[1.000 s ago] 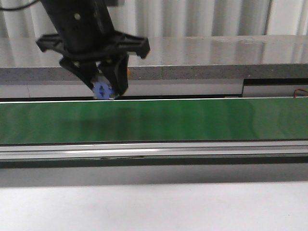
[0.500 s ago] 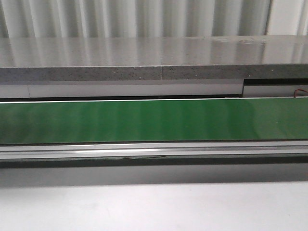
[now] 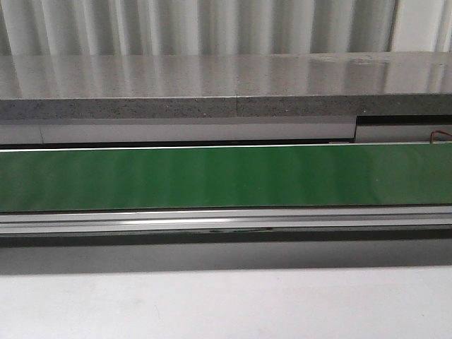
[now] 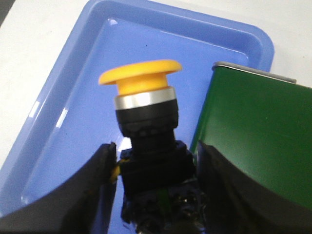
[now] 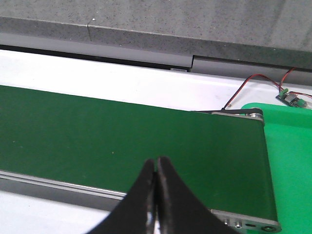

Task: Move button from right to left
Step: 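Carry the switch over the blue tray and release it inside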

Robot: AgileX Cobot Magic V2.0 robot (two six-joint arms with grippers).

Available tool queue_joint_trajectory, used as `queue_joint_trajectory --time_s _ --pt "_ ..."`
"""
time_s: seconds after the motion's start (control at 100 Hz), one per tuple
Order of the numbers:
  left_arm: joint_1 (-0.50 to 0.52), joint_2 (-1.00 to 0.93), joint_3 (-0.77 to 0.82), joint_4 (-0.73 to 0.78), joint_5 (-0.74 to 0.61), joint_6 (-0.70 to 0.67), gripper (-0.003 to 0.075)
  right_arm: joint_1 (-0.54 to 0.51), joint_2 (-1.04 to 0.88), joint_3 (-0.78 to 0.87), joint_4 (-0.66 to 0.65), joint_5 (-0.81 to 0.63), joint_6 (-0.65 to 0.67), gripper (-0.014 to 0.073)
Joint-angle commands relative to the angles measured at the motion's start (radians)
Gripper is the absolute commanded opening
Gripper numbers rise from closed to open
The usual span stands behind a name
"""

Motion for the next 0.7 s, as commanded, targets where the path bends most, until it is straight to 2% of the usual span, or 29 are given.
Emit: queue_joint_trajectory --time_s 0.0,0.32,0.69 --pt "0.044 0.039 -0.042 -0.088 -0.093 0.070 -0.0020 0.003 0.000 -0.028 0.010 -0.058 -0.011 -0.0067" --pt "0.123 0.279 -0.137 -0.162 -0.097 0.101 -0.0020 0.003 0.000 -0.028 0.010 -0.058 -0.011 -0.0067" --pt "0.125 0.370 -0.144 -0.184 -0.120 0.101 -0.0020 0.003 0.000 -0.028 0.010 -0.058 -0.011 -0.0067"
